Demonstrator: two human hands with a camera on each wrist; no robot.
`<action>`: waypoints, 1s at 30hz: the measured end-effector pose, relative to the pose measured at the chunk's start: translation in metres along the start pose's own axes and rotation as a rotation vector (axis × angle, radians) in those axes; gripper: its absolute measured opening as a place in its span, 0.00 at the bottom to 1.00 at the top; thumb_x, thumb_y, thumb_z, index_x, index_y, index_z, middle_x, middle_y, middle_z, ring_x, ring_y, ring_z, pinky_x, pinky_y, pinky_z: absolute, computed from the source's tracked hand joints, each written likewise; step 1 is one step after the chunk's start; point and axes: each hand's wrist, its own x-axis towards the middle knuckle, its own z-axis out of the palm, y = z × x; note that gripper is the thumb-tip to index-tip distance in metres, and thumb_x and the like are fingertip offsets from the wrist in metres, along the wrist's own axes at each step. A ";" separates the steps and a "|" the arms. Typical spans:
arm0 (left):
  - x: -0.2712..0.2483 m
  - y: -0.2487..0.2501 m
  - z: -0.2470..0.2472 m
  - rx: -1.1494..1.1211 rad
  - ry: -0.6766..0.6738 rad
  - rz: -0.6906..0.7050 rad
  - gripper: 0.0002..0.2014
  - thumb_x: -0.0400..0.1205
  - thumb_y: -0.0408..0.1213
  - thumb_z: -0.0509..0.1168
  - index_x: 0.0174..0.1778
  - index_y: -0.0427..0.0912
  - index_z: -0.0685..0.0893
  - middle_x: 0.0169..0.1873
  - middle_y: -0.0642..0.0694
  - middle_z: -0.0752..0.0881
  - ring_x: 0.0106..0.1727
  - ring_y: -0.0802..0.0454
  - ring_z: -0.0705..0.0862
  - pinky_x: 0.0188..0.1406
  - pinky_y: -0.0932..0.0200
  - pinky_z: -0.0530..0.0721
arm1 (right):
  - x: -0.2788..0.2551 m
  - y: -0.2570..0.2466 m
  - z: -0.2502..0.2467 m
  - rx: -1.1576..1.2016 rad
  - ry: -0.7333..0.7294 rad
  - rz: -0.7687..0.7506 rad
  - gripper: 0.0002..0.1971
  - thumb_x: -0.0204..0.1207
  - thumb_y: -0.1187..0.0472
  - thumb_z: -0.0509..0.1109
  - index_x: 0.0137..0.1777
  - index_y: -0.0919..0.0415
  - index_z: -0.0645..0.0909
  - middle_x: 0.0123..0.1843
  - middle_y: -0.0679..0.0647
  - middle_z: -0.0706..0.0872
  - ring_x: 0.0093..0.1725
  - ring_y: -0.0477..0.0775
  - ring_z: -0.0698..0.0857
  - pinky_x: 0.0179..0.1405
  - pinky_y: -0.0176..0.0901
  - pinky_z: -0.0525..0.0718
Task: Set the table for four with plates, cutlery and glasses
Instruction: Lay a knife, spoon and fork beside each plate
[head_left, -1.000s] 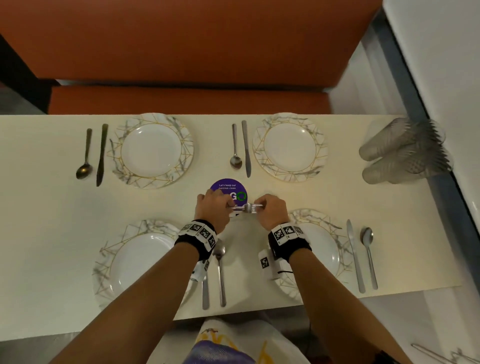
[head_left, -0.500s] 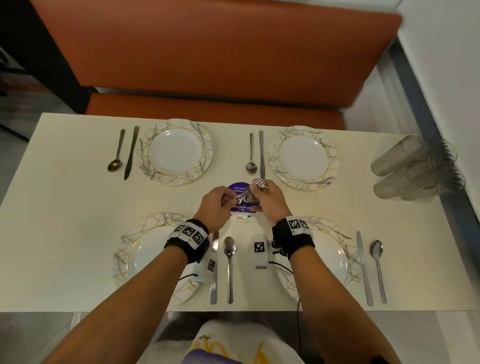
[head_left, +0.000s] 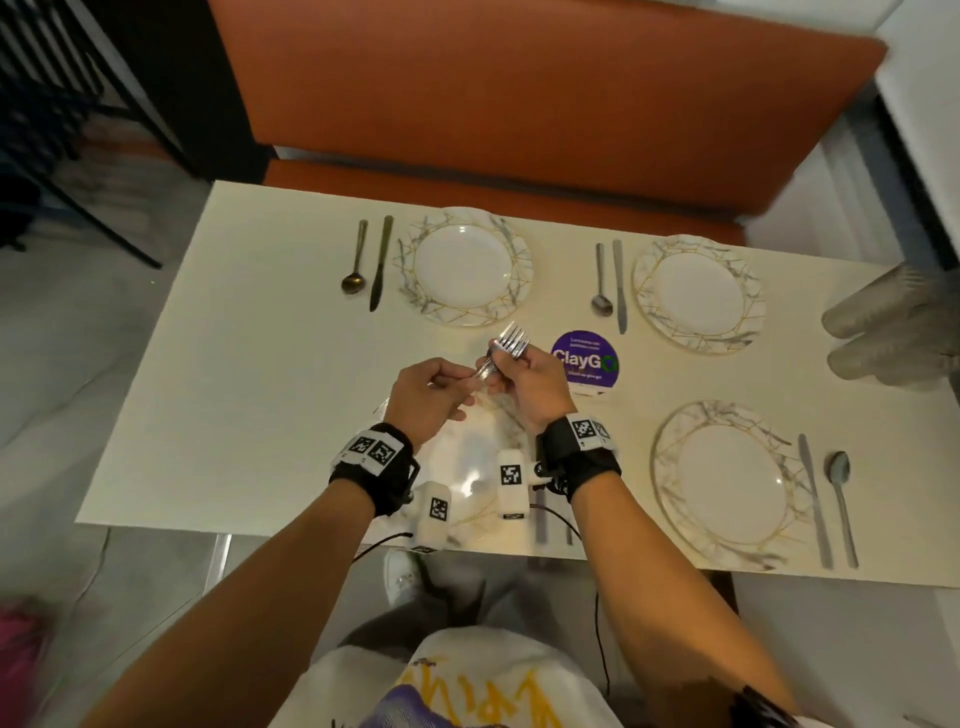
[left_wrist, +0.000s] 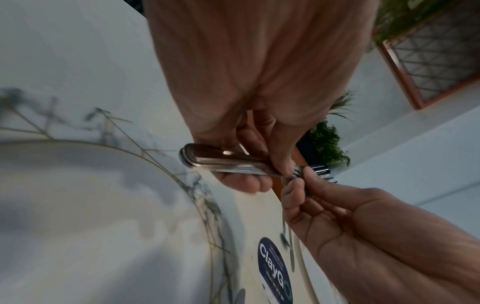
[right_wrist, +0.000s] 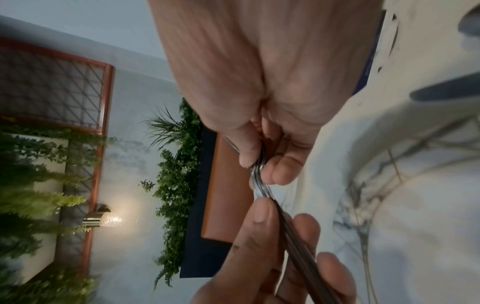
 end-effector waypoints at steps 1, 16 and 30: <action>-0.004 -0.001 -0.009 -0.027 0.003 -0.012 0.07 0.81 0.34 0.78 0.51 0.36 0.90 0.41 0.39 0.91 0.42 0.46 0.93 0.41 0.52 0.93 | -0.003 0.003 0.008 -0.024 0.006 -0.004 0.11 0.83 0.67 0.72 0.61 0.73 0.86 0.46 0.65 0.92 0.39 0.55 0.90 0.38 0.43 0.89; -0.016 -0.059 -0.128 -0.152 0.306 -0.206 0.06 0.82 0.28 0.72 0.45 0.41 0.94 0.39 0.45 0.93 0.45 0.45 0.89 0.50 0.49 0.90 | -0.017 0.034 0.076 -0.217 -0.059 -0.027 0.08 0.86 0.70 0.66 0.57 0.71 0.86 0.42 0.68 0.90 0.29 0.56 0.82 0.34 0.46 0.87; -0.023 -0.095 -0.139 0.344 0.340 -0.296 0.14 0.81 0.32 0.76 0.32 0.54 0.90 0.36 0.47 0.94 0.41 0.47 0.94 0.47 0.48 0.95 | -0.023 0.048 0.048 -0.196 -0.001 0.023 0.07 0.85 0.68 0.68 0.49 0.65 0.88 0.39 0.66 0.89 0.30 0.57 0.81 0.33 0.48 0.85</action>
